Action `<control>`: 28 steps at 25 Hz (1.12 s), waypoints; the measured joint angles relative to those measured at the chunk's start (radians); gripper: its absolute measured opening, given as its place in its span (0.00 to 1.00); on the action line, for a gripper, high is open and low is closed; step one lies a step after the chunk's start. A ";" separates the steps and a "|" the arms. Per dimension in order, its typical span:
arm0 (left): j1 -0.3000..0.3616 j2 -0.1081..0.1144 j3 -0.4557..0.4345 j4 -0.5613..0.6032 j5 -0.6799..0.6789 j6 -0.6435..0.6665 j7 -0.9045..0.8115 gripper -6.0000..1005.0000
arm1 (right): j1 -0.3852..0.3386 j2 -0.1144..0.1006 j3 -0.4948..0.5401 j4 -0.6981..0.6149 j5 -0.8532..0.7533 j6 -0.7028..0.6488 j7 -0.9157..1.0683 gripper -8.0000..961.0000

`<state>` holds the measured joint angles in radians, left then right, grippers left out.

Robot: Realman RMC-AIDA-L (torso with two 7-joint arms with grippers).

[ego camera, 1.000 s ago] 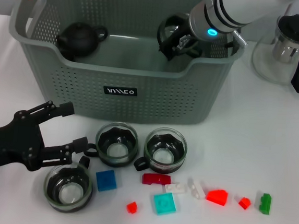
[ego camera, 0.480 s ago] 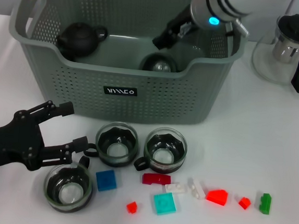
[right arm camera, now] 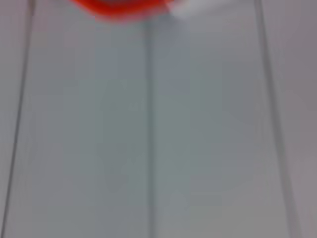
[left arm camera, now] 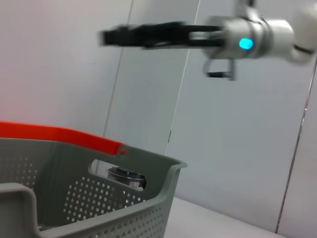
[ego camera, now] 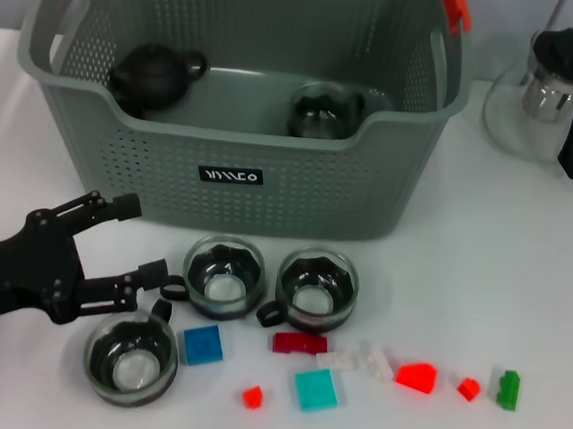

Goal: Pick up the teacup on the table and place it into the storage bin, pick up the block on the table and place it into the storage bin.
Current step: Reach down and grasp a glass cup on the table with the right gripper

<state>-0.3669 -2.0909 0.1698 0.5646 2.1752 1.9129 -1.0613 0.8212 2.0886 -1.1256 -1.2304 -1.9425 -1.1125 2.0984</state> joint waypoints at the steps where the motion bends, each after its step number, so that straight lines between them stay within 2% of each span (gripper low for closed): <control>1: -0.001 0.000 0.000 0.000 0.000 0.000 0.000 0.94 | -0.048 -0.002 0.030 0.001 0.115 -0.047 -0.082 0.67; 3: -0.003 0.000 0.000 0.000 0.000 0.000 0.001 0.94 | -0.128 -0.004 0.095 0.049 0.310 -0.160 -0.240 0.68; 5: -0.007 0.001 0.000 0.000 0.000 -0.004 0.000 0.94 | -0.190 -0.009 0.174 0.175 0.477 -0.317 -0.425 0.68; 7: -0.011 0.002 0.000 0.000 0.000 -0.006 -0.001 0.94 | -0.230 -0.020 0.242 0.328 0.564 -0.455 -0.577 0.68; 9: -0.013 0.003 0.001 0.000 0.000 -0.008 -0.003 0.94 | -0.262 -0.040 0.289 0.463 0.581 -0.556 -0.673 0.68; 12: -0.017 0.004 0.000 0.000 0.000 -0.010 -0.004 0.94 | -0.297 -0.064 0.295 0.533 0.474 -0.632 -0.731 0.67; 16: -0.021 0.006 0.000 0.000 0.000 -0.017 -0.005 0.94 | -0.329 -0.066 0.290 0.451 0.216 -0.718 -0.722 0.64; 21: -0.019 0.006 0.000 0.000 0.000 -0.028 -0.006 0.94 | -0.306 -0.044 0.278 0.267 -0.047 -0.736 -0.524 0.63; 24: -0.019 0.006 0.001 0.000 0.000 -0.028 -0.006 0.94 | -0.252 -0.028 0.247 0.140 -0.192 -0.745 -0.386 0.63; 25: -0.018 0.006 0.001 0.000 0.000 -0.028 -0.006 0.94 | -0.198 -0.023 0.202 0.092 -0.283 -0.760 -0.307 0.63; 26: -0.018 0.006 0.000 0.000 0.000 -0.028 -0.006 0.94 | -0.198 -0.023 0.202 0.092 -0.283 -0.760 -0.307 0.63; 28: -0.018 0.006 0.000 0.000 0.000 -0.028 -0.006 0.94 | -0.131 -0.013 0.149 0.066 -0.367 -0.773 -0.238 0.63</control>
<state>-0.3849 -2.0847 0.1698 0.5645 2.1752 1.8847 -1.0677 0.6897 2.0752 -0.9765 -1.1648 -2.3090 -1.8853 1.8605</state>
